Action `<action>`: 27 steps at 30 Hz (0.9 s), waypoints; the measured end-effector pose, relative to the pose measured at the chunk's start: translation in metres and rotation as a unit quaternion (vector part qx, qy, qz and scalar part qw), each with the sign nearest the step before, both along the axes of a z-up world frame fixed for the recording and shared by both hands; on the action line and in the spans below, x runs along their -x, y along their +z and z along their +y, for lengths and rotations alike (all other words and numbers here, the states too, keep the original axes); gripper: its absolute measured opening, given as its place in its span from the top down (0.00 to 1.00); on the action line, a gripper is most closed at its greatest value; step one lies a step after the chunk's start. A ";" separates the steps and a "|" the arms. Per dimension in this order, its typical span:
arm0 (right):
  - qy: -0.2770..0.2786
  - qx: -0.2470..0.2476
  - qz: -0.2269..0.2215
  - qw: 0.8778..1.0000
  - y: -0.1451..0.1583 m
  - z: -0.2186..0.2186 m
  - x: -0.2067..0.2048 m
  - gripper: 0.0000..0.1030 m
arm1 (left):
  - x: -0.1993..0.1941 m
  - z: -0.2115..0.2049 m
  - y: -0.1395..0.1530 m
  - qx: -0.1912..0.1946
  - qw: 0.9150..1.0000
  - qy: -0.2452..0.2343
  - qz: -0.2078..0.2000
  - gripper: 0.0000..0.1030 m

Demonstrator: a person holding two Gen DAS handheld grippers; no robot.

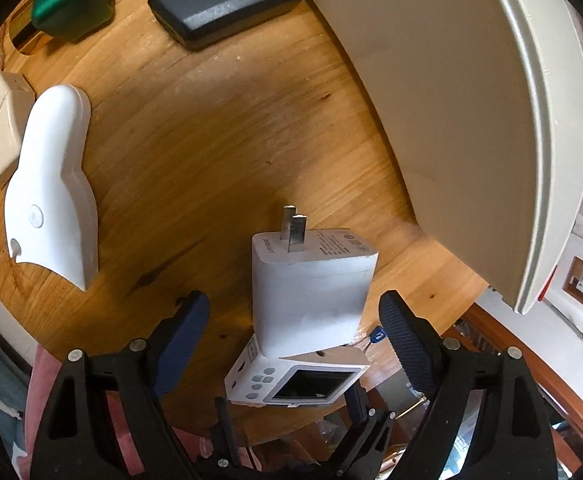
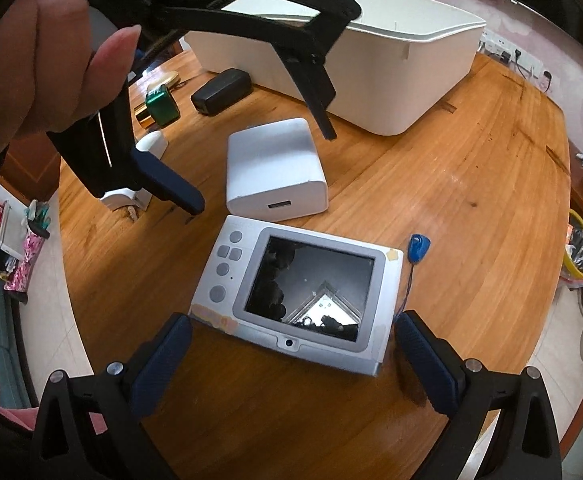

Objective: Organize rigid objects
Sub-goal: 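Grasp the white square charger with the left tool while the right tool grasps the white device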

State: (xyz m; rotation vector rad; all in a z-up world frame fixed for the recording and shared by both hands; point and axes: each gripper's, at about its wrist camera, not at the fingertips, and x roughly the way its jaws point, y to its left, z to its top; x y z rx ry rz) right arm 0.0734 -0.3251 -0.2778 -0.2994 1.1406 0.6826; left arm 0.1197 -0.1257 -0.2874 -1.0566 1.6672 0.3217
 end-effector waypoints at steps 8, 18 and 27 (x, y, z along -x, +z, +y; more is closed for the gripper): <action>0.006 -0.004 0.004 1.000 0.000 -0.003 -0.001 0.01 | -0.007 -0.012 0.001 -0.017 1.000 -0.019 0.008 0.23; 0.008 -0.009 0.015 1.000 0.003 -0.007 -0.007 0.01 | -0.011 -0.026 -0.002 -0.015 0.999 -0.033 0.012 0.40; 0.026 0.018 0.000 1.000 0.002 0.004 -0.007 0.01 | -0.004 -0.015 0.002 -0.013 0.999 -0.036 -0.005 0.41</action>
